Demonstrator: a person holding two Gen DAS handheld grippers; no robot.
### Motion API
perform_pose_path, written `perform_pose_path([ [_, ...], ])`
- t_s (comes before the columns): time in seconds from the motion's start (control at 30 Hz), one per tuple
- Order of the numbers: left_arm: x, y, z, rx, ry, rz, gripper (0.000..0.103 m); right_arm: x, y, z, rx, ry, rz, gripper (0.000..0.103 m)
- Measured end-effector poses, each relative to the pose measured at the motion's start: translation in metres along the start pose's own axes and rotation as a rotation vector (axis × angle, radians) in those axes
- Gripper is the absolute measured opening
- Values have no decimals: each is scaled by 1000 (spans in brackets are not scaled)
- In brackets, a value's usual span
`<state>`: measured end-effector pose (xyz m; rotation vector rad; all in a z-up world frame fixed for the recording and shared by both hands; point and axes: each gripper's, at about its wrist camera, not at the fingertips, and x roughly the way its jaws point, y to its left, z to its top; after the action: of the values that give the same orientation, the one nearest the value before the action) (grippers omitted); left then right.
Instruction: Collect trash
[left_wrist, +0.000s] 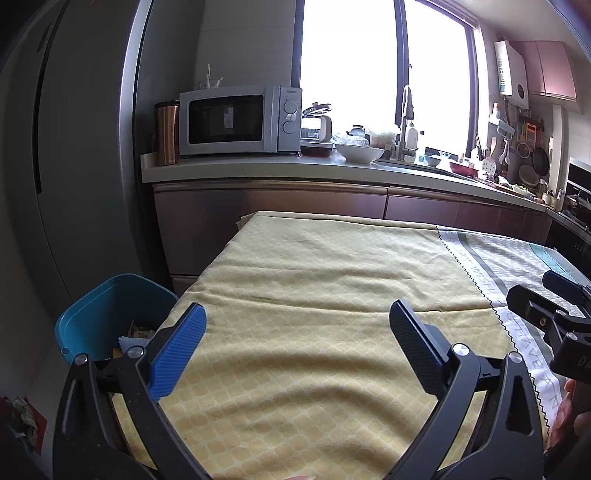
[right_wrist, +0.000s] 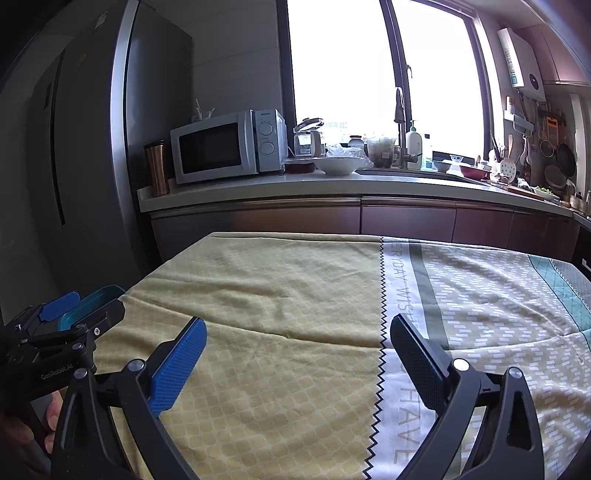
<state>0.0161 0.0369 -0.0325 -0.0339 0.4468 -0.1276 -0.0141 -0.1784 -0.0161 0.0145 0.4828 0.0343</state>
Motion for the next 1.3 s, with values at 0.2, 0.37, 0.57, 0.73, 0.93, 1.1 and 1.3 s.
perform_pose_path([
  [0.2, -1, -1, -2, 0, 5, 7, 98, -3, 4, 1, -14, -9, 1, 96],
  [0.37, -2, 0, -2, -1, 9, 18, 98, -5, 6, 3, -21, -20, -2, 96],
  [0.57, -1, 0, -1, 0, 13, 25, 98, -5, 4, 2, -15, -21, -3, 96],
  [0.73, -2, 0, -1, 2, 14, 26, 98, -7, 3, 2, -12, -25, -7, 96],
  [0.93, -4, -1, -1, 3, 11, 28, 98, -7, 1, 1, -13, -23, -13, 96],
  [1.1, -5, -1, -1, 4, 12, 29, 98, -8, 1, 0, -14, -25, -16, 96],
  [1.3, -5, 0, -1, 4, 13, 30, 98, -7, 2, -1, -17, -21, -16, 96],
])
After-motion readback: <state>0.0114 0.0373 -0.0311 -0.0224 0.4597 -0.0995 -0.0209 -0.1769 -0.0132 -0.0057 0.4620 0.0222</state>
